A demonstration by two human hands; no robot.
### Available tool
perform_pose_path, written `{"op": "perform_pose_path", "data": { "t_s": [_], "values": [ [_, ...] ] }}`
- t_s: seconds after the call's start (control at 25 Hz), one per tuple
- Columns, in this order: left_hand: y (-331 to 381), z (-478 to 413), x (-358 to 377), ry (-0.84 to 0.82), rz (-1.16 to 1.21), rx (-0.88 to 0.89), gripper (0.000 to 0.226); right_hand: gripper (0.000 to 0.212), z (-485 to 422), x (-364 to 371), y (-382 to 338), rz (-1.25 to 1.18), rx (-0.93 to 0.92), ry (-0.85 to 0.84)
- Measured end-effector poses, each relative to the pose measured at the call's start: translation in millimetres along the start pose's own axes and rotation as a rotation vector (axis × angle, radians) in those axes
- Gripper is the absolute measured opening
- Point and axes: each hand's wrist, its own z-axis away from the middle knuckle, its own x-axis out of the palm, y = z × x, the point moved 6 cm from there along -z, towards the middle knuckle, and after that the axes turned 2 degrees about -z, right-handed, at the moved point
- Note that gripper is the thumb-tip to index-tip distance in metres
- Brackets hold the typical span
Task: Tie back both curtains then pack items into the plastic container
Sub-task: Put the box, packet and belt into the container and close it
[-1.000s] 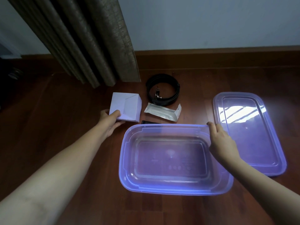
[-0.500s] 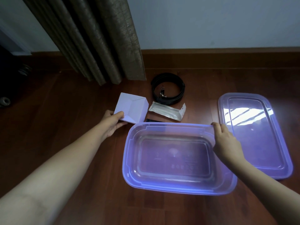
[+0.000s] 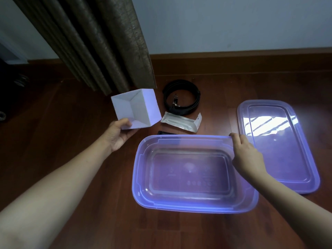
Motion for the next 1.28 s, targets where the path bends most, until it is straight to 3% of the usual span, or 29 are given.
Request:
{"op": "perform_pose_path", "data": {
  "t_s": [0.16,0.28,0.4,0.52,0.6,0.68,0.76,0.88,1.16,1.28],
  "values": [
    [15,26,23,-0.184,-0.206,0.073,0.056,0.06,-1,-1,-1,-0.008,-0.006,0.004],
    [22,44,38,-0.324,-0.61,0.271,0.078,0.057,0,-1,0,-0.049,-0.002,-0.019],
    [11,74,65,-0.396,-1.242,0.784,0.068,0.058,-1,-2,3,-0.193,0.008,-0.013],
    [-23,105,77,-0.518,-1.423,1.322,0.052,0.057,-1,-6,8,-0.315,0.04,0.048],
    [-49,115,71,-0.447,-1.558,1.606,0.033,0.056,0,-8,9,-0.365,0.051,0.058],
    [-69,119,64,-0.32,-1.727,1.756,0.013,0.056,1,-9,9,-0.389,0.069,0.046],
    [-80,123,63,-0.298,-1.793,1.785,0.022,0.057,1,-8,10,-0.407,0.096,0.038],
    [-76,137,66,-0.351,-1.646,1.821,0.052,0.052,2,-6,14,-0.434,0.145,0.034],
    [-62,179,78,-0.367,-1.202,1.913,0.027,0.029,-3,3,20,-0.36,0.185,0.028],
    [-60,191,103,-0.265,-1.224,1.767,0.026,0.018,-4,5,19,-0.332,0.155,0.02]
  ]
}}
